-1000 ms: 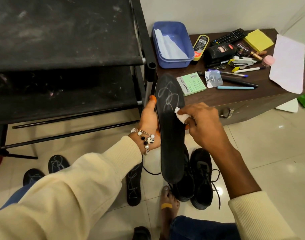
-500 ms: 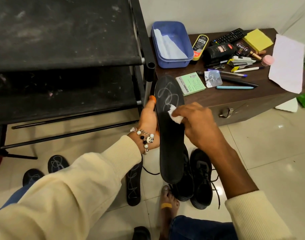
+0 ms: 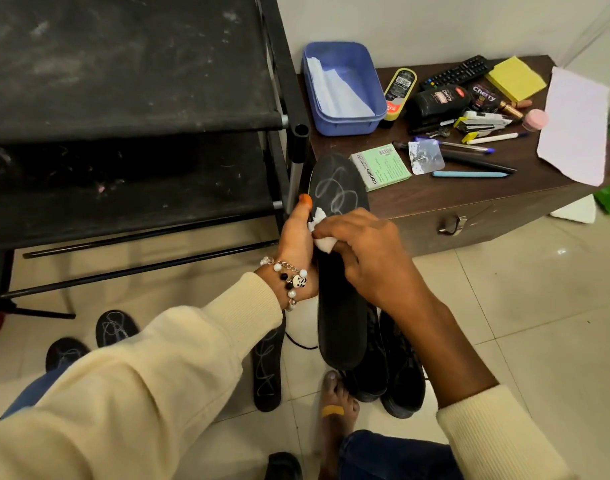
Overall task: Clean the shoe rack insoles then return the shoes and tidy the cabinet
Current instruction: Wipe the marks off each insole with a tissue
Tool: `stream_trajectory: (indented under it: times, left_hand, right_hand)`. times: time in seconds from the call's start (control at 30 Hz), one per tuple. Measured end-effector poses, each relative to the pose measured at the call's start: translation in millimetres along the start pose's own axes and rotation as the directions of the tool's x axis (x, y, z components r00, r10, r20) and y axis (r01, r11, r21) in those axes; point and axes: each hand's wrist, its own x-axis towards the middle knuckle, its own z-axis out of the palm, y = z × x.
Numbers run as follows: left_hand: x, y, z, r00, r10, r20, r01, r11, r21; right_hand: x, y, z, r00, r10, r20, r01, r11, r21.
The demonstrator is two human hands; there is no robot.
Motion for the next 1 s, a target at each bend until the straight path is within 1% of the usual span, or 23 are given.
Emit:
stream_trajectory:
  times: [0.07,0.17,0.23,0.3,0.33,0.4,0.5,0.57,0.6,0.63,0.73,0.77,0.83,0.9,1.0]
  left_hand:
    - [-2,1,2,1.000,-0.005,0.029,0.005,1.000,-0.002]
    - [-4,0,4,0.998,0.011,0.056,-0.012,1.000,0.019]
    - [-2,-1,3,0.998,0.027,0.054,-0.027,1.000,0.005]
    - [0,-1,2,0.999,0.034,0.042,-0.034,0.999,0.006]
    - [0,0,2,0.999,0.034,0.036,-0.035,0.999,0.011]
    - [0,0,2,0.999,0.026,0.028,-0.026,1.000,0.008]
    - [1,0,0,1.000,0.017,0.001,-0.017,0.999,-0.027]
    - [3,0,-1,1.000,0.006,-0.009,-0.006,1.000,-0.018]
    - [2,0,-1,1.000,0.001,-0.008,-0.001,1.000,-0.003]
    - [1,1,0,1.000,-0.002,0.000,0.002,1.000,0.009]
    - [-4,1,5,0.998,-0.004,0.056,0.002,0.999,0.041]
    - [-4,0,5,0.998,0.004,0.063,-0.006,0.999,0.043]
    - [-4,0,4,0.999,0.022,0.049,-0.024,0.999,0.044]
    - [-5,1,3,0.999,0.019,0.043,-0.021,0.999,0.043]
    - [-6,3,0,0.999,0.002,0.039,-0.004,1.000,0.030]
  right_hand:
    - [0,13,-5,0.998,0.066,0.007,-0.065,0.994,-0.089]
    - [2,27,-10,0.967,0.255,0.020,-0.244,0.943,-0.227]
    - [1,28,-9,0.948,0.317,-0.001,-0.308,0.920,-0.242]
    - [-1,25,-7,0.942,0.329,-0.072,-0.336,0.921,-0.195]
    - [-1,22,-4,0.946,0.310,-0.093,-0.322,0.931,-0.174]
    - [0,13,2,0.970,0.226,-0.090,-0.237,0.963,-0.127]
    - [2,-5,5,0.997,0.065,-0.037,-0.066,0.997,-0.041]
    - [1,-6,3,1.000,-0.013,-0.010,0.013,1.000,-0.016]
    - [1,-3,0,1.000,-0.019,-0.002,0.019,1.000,-0.023]
    - [0,3,-4,1.000,0.005,-0.003,-0.005,0.999,-0.047]
    - [-1,23,-9,0.987,0.160,-0.036,-0.164,0.969,-0.185]
    - [-2,25,-8,0.978,0.201,-0.052,-0.208,0.958,-0.199]
    - [-2,22,-4,0.972,0.225,-0.070,-0.234,0.956,-0.176]
    - [-1,11,0,0.983,0.166,-0.082,-0.175,0.978,-0.113]
    - [-1,-4,3,0.989,0.029,-0.143,-0.027,1.000,0.016]
